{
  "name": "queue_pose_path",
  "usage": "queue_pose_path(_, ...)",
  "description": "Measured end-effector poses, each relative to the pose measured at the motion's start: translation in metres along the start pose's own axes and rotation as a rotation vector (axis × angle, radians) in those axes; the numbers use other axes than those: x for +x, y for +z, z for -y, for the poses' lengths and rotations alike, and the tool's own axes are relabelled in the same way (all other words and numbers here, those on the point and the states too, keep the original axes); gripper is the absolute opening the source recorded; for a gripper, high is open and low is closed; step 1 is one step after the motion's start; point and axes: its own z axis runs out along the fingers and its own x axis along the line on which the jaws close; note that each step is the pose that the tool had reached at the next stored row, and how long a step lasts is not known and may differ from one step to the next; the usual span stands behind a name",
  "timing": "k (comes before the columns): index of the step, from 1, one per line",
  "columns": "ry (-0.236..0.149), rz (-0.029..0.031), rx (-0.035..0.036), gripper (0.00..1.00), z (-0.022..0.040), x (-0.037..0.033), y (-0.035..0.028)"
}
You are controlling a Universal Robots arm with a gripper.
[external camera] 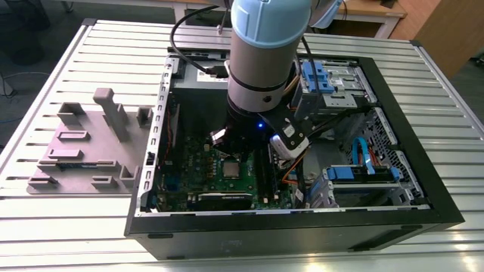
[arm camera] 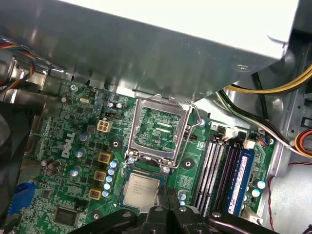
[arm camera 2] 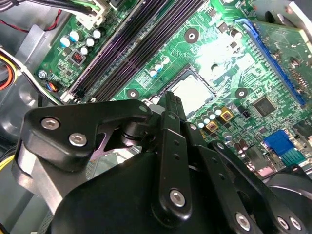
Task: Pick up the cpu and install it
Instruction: 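Close the cpu cover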
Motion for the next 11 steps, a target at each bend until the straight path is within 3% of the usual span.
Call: queue_pose_path(11,0.000,0.0000,-0.0002,0.11,-0.0083,-0.0117,0.0007)
